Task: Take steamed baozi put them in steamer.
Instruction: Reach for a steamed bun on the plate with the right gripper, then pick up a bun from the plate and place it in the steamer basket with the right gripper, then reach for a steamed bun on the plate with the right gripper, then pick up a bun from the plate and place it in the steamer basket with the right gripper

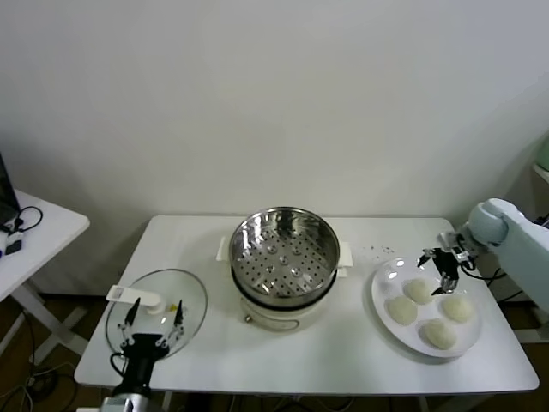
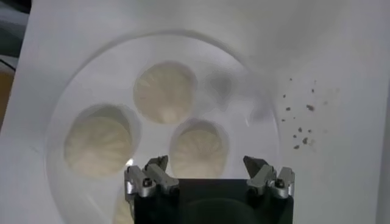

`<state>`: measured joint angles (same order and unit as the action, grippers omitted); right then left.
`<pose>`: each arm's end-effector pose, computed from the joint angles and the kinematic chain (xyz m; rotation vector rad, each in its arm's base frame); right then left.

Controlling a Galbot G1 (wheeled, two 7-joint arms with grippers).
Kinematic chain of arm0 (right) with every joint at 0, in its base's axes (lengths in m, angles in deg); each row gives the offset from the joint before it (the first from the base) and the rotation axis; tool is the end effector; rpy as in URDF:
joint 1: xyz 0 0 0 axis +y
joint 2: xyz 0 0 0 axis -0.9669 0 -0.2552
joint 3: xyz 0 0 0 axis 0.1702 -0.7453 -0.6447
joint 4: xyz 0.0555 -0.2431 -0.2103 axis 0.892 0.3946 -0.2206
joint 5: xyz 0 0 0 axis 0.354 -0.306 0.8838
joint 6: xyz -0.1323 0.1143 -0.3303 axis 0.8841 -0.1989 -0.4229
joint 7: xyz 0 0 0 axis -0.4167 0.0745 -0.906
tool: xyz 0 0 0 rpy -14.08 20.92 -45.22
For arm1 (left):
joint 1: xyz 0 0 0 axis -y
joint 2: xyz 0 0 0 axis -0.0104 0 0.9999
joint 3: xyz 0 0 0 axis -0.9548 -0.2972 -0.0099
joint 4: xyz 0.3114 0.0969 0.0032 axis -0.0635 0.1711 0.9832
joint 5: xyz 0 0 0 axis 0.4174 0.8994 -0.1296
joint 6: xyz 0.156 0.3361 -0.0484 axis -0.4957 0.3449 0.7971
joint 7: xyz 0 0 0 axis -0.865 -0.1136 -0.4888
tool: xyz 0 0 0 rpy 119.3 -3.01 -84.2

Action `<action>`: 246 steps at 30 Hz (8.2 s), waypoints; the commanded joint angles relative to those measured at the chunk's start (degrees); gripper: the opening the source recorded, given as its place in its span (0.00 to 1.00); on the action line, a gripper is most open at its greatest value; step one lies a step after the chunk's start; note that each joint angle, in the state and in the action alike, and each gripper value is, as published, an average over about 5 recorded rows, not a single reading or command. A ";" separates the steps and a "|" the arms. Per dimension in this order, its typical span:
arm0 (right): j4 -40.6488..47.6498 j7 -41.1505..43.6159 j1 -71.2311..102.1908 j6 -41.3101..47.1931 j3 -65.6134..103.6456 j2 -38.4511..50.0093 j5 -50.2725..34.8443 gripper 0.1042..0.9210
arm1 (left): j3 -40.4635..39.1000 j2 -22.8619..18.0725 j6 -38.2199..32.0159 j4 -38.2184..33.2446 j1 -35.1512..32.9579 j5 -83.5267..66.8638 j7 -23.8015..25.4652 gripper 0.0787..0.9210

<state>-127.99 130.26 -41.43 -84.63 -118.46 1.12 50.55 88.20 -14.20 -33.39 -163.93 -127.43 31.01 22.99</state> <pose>0.5399 -0.2334 -0.2053 1.3465 -1.2729 1.3705 0.1698 0.0587 -0.3294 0.0615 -3.1040 -0.2555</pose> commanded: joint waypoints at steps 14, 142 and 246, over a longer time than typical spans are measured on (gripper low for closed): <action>6.97 0.10 1.69 -2.91 2.42 -5.80 8.51 0.88 | 0.67 0.09 0.30 0.40 0.39 -0.67 -0.06 0.88; -26.08 2.13 -22.99 -26.32 -15.00 -20.90 23.73 0.88 | 0.94 -0.39 1.33 -0.66 -0.49 -1.12 -1.55 0.88; -10.43 0.11 -15.75 14.53 -18.65 4.90 -27.58 0.72 | 0.20 -0.52 2.28 -0.25 0.44 -0.18 -1.43 0.88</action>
<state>-137.97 129.98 -45.59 -71.39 -129.65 4.78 32.51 88.44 -14.68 -31.09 -164.12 -126.94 30.84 21.54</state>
